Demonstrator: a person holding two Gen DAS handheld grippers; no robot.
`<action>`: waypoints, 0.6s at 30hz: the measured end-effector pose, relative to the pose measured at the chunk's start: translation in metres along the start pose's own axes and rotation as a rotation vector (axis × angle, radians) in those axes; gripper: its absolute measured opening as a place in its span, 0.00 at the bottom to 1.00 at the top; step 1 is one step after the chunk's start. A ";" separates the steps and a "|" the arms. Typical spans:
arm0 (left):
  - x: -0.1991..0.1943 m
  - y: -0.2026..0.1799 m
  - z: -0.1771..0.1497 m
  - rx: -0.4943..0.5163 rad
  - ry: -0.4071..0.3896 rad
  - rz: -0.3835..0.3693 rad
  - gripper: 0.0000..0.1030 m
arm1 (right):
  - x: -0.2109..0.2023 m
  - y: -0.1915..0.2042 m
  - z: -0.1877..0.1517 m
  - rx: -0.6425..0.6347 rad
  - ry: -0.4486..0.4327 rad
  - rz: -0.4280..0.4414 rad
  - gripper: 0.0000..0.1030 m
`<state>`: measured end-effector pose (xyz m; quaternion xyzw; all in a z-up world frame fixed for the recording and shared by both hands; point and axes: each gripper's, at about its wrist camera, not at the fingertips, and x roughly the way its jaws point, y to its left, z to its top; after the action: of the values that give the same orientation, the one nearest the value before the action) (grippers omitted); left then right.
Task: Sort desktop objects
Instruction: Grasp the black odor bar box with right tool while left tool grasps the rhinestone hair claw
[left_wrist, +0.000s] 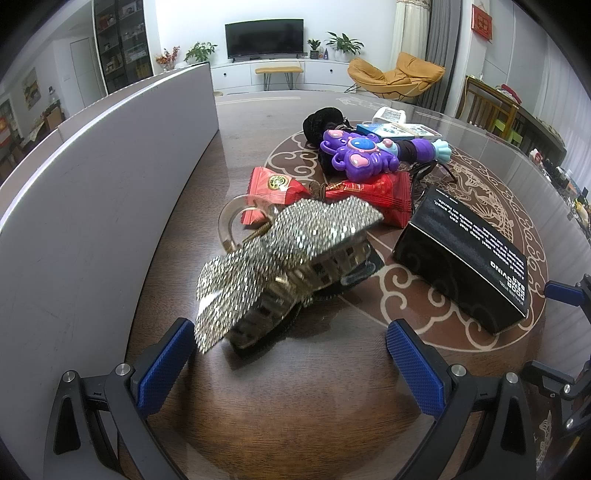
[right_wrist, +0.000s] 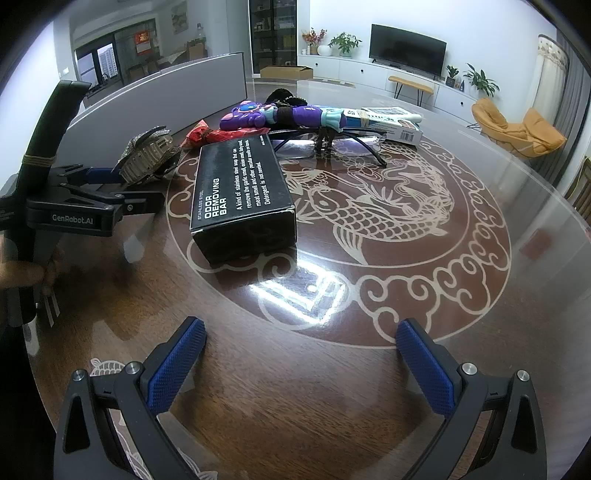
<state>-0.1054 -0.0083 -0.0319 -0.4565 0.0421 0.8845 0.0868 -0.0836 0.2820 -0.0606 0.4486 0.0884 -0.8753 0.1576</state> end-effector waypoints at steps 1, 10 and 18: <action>-0.004 -0.001 -0.006 0.001 0.001 0.000 1.00 | 0.000 -0.001 0.000 0.000 0.001 0.008 1.00; -0.034 -0.001 -0.046 0.038 0.016 -0.024 1.00 | 0.033 0.021 0.081 -0.034 0.036 0.129 1.00; -0.048 -0.009 -0.036 0.088 0.024 0.004 1.00 | 0.050 0.033 0.089 -0.090 0.045 0.089 0.58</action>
<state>-0.0480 -0.0109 -0.0133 -0.4629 0.0829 0.8763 0.1044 -0.1669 0.2145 -0.0501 0.4639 0.1113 -0.8523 0.2145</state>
